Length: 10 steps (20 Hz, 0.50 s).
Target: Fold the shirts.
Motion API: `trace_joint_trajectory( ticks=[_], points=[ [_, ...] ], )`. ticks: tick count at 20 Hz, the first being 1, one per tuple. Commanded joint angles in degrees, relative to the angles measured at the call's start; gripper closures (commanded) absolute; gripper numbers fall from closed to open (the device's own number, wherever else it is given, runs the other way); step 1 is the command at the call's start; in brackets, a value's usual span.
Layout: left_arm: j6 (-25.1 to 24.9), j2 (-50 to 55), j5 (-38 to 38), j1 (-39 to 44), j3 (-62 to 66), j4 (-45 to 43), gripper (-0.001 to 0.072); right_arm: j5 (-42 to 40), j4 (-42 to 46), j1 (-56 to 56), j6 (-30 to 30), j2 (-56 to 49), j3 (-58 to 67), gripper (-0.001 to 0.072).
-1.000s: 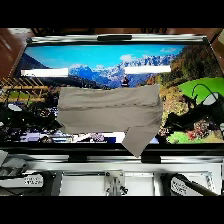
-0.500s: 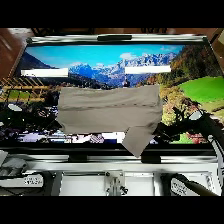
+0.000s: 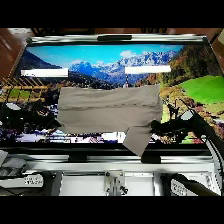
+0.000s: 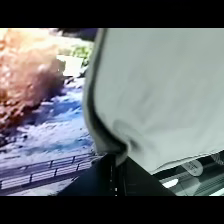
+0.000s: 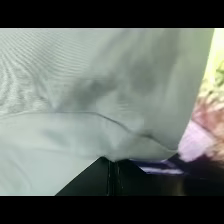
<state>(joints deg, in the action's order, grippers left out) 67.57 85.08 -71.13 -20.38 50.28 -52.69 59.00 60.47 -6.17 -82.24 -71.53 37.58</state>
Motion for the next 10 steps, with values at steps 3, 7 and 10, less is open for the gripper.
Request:
trace_joint_trajectory(
  ticks=[3,7,10],
  points=[
    [-8.2,-0.2,-8.2,-0.4,10.6,0.3,0.0671,0.1,-1.4,0.3,3.3,8.1,6.9,0.0652],
    [-1.7,0.4,-1.7,0.5,20.3,0.3,0.0670,-4.5,-1.4,0.3,3.5,3.4,16.9,0.0652],
    [0.9,4.0,3.8,2.8,26.5,3.0,0.0670,-10.1,-1.7,0.3,3.7,-7.0,26.6,0.0652]
  ],
)
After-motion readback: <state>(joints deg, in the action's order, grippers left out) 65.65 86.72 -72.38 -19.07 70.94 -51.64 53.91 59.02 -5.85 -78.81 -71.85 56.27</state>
